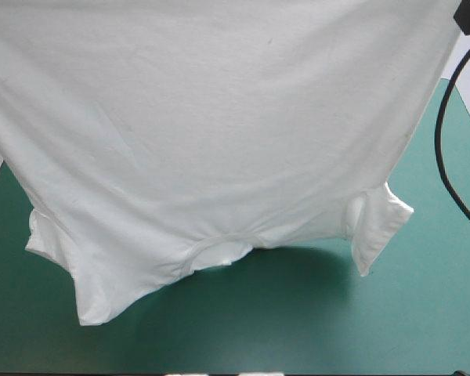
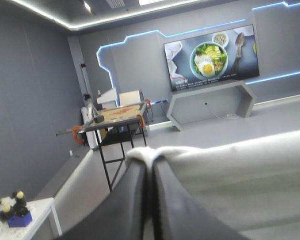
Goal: Fold the cloth
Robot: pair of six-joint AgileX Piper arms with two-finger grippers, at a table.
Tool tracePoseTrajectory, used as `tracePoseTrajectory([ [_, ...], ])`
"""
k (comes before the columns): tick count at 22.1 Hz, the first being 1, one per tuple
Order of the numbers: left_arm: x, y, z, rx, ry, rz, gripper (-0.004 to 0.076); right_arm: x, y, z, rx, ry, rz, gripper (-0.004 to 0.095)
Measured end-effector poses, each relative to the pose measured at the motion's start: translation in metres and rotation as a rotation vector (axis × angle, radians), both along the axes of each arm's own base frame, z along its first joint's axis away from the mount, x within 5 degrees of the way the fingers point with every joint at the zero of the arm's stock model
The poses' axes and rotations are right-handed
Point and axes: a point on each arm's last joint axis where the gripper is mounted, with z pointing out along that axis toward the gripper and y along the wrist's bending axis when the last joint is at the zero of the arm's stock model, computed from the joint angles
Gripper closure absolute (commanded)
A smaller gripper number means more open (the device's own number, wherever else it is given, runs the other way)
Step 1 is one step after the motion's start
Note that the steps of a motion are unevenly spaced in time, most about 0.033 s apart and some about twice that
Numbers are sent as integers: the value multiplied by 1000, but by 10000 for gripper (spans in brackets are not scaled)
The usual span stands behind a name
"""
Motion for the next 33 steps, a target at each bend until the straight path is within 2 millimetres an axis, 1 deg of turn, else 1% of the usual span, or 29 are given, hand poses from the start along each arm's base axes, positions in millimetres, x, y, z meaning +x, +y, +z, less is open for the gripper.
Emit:
tracePoseTrajectory([
  [2, 5, 0, 1, 20, -12, 6, 733, 9, 4, 1, -1, -15, 4, 927],
  [3, 20, 1, -1, 26, -1, 6, 733, 26, 11, -1, -7, -21, 8, 927],
  [4, 32, 1, -3, 22, 13, -2, 733, 38, 16, -3, -14, -15, 9, 927],
  [5, 59, 1, -10, 15, 52, -12, 733, 65, 28, -10, -28, -3, 12, 927],
  [6, 76, 1, -15, 9, 75, -19, 733, 82, 35, -14, -30, 3, 17, 927],
  [7, 110, 1, -25, -14, 110, -46, 733, 115, 48, -25, -23, 16, 29, 927],
  [8, 129, 0, -31, -25, 129, -60, 733, 130, 55, -30, -16, 15, 35, 927],
  [10, 163, 0, -44, -33, 164, -77, 733, 152, 64, -38, -2, 7, 48, 927],
  [11, 177, 0, -49, -34, 175, -86, 733, 162, 69, -42, 2, 0, 54, 927],
  [13, 196, 0, -52, -32, 173, -93, 733, 177, 76, -45, 10, -30, 62, 927],
  [14, 206, 1, -50, -30, 146, -96, 733, 185, 79, -44, 17, -58, 66, 927],
  [15, 210, 1, -48, -28, 129, -96, 733, 187, 80, -42, 23, -79, 68, 927],
  [16, 211, 1, -44, -22, 98, -95, 733, 185, 80, -36, 36, -114, 68, 927],
  [17, 209, 1, -40, -18, 78, -95, 733, 181, 78, -31, 43, -136, 67, 927],
  [18, 204, 0, -35, -4, 53, -92, 733, 171, 74, -22, 55, -170, 66, 927],
  [20, 197, 0, -29, 9, 24, -89, 733, 158, 68, -12, 62, -212, 55, 927],
  [22, 202, 0, -34, 15, 56, -92, 733, 161, 64, -15, 53, -168, 29, 927],
  [24, 218, 0, -50, 20, 156, -103, 733, 187, 62, -36, 43, -27, -5, 927],
  [25, 233, 0, -66, 18, 241, -111, 733, 209, 63, -56, 35, 87, -25, 927],
  [26, 244, -1, -79, 13, 305, -121, 733, 227, 65, -73, 25, 173, -35, 927],
  [27, 262, -2, -102, -3, 407, -143, 733, 254, 70, -102, 2, 296, -52, 927],
  [28, 276, -3, -122, -19, 488, -165, 733, 269, 73, -121, -10, 382, -58, 927],
  [29, 295, -6, -153, -51, 615, -204, 733, 293, 81, -155, -31, 523, -61, 927],
  [30, 304, -7, -169, -65, 677, -220, 733, 303, 84, -171, -36, 583, -56, 927],
  [33, 334, -11, -233, -117, 899, -268, 733, 333, 96, -228, -69, 797, -52, 927],
])
